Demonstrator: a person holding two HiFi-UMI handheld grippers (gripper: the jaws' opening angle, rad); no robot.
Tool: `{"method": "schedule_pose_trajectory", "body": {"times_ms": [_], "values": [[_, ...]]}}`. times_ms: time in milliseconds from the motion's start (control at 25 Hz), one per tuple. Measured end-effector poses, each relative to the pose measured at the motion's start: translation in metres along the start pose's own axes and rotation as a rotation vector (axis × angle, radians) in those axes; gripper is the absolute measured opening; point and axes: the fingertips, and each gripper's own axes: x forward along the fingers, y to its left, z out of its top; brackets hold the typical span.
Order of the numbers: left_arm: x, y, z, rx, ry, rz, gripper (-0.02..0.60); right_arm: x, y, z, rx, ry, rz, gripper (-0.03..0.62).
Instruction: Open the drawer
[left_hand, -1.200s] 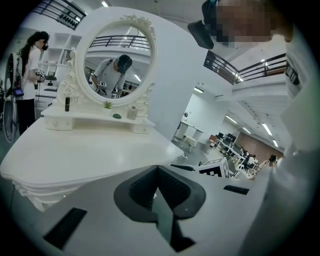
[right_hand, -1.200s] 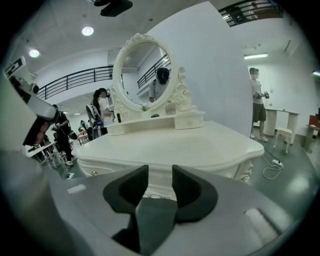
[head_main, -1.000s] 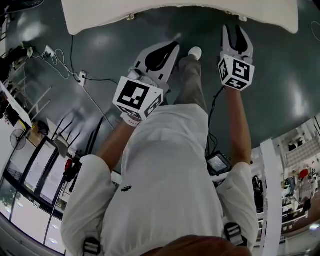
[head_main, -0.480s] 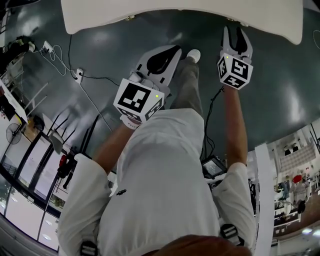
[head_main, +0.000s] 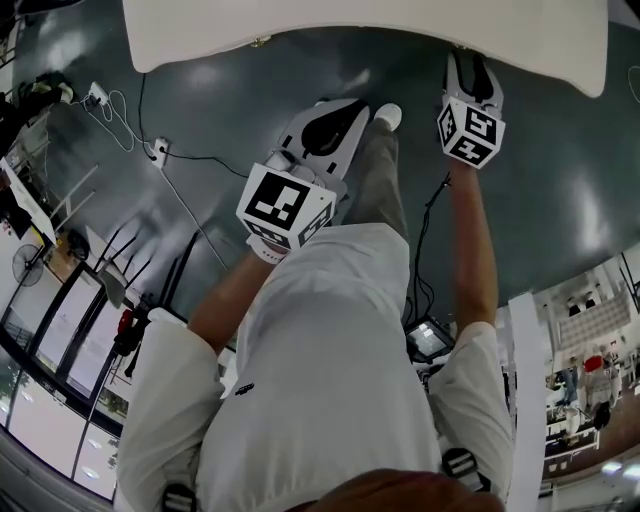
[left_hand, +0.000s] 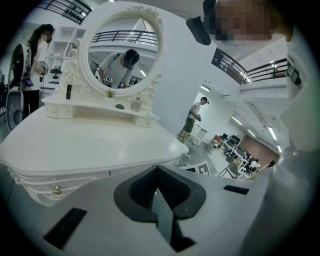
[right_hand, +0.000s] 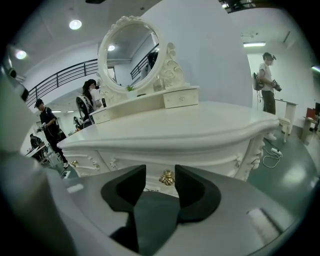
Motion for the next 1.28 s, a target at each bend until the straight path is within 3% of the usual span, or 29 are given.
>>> {"method": "schedule_pose_trajectory", "body": {"times_ms": [960,1040,1280], "values": [[-0.018,0.004,-0.014,-0.016,0.004,0.027,0.009,0.038,-0.005,-0.031,0.067,0.093,-0.037,0.193],[-0.021,0.003,-0.014,-0.017,0.003,0.028,0.009,0.038,-0.006,-0.031,0.057,0.098,-0.045,0.146],[-0.023,0.002,-0.014,-0.018,-0.004,0.028,0.009,0.04,-0.01,-0.03,0.057,0.105,-0.068,0.137]]}}
